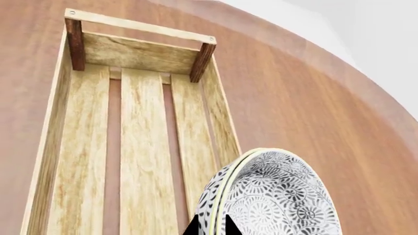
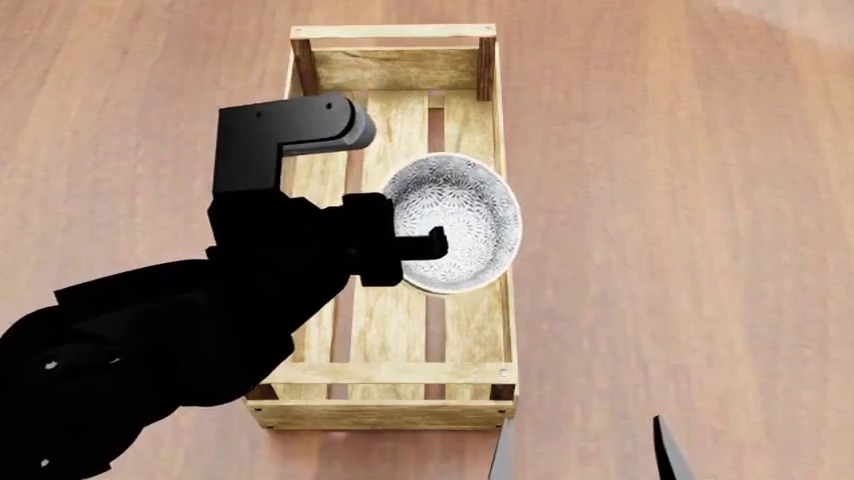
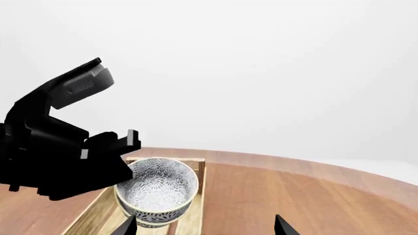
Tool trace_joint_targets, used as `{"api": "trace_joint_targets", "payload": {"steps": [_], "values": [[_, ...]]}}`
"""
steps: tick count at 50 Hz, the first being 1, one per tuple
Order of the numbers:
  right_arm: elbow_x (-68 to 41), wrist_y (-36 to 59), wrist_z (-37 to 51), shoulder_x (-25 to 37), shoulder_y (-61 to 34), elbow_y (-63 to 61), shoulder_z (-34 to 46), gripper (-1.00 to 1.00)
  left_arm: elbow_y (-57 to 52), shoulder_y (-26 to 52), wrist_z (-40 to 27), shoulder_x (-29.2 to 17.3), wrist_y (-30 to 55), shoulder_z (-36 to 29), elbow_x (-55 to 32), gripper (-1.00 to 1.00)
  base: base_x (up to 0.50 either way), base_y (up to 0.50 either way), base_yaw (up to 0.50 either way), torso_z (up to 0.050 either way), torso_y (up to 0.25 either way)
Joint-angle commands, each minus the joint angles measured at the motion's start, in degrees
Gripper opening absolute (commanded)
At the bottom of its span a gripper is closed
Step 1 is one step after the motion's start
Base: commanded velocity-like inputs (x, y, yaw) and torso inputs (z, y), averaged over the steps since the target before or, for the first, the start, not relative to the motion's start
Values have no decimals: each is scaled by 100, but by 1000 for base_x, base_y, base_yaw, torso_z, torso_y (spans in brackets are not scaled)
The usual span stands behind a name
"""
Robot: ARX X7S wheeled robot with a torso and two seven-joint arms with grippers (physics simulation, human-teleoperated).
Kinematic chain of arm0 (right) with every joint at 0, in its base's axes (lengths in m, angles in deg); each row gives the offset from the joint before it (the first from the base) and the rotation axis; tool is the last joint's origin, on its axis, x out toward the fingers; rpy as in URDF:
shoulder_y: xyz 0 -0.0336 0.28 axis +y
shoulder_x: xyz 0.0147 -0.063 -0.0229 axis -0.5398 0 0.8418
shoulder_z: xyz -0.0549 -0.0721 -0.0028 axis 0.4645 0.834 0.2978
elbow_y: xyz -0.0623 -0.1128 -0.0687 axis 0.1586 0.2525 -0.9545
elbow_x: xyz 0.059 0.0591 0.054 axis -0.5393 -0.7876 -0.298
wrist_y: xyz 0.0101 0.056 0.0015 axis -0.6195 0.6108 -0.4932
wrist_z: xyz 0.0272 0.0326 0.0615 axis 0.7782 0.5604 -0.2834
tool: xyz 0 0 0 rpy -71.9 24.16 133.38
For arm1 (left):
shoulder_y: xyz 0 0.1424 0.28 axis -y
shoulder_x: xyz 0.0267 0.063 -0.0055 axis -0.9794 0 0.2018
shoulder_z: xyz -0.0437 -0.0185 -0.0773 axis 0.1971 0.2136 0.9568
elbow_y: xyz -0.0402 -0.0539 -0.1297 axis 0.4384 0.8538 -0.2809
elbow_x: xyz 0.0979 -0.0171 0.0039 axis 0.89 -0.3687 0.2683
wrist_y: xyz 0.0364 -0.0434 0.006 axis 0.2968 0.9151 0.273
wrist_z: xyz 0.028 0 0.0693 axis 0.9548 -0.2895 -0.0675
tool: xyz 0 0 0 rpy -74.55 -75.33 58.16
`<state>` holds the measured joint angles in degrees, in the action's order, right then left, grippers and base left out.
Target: Stack the right bowl on the left bowl and place them in the tray.
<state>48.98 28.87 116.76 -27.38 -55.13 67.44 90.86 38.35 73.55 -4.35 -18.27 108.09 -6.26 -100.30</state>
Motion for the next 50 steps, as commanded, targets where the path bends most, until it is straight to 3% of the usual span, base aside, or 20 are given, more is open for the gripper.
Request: {"api": "trace_joint_targets", "payload": {"steps": [1, 50], "values": [[142, 5, -130, -114, -2, -1, -101, 100, 65, -38, 230, 103, -290, 98, 206, -100, 0, 0, 0, 0, 10], [123, -27, -148, -106, -24, 52, -35, 100, 1012, 43, 733, 252, -744, -543, 619, -100, 0, 0, 0, 0, 1]]}}
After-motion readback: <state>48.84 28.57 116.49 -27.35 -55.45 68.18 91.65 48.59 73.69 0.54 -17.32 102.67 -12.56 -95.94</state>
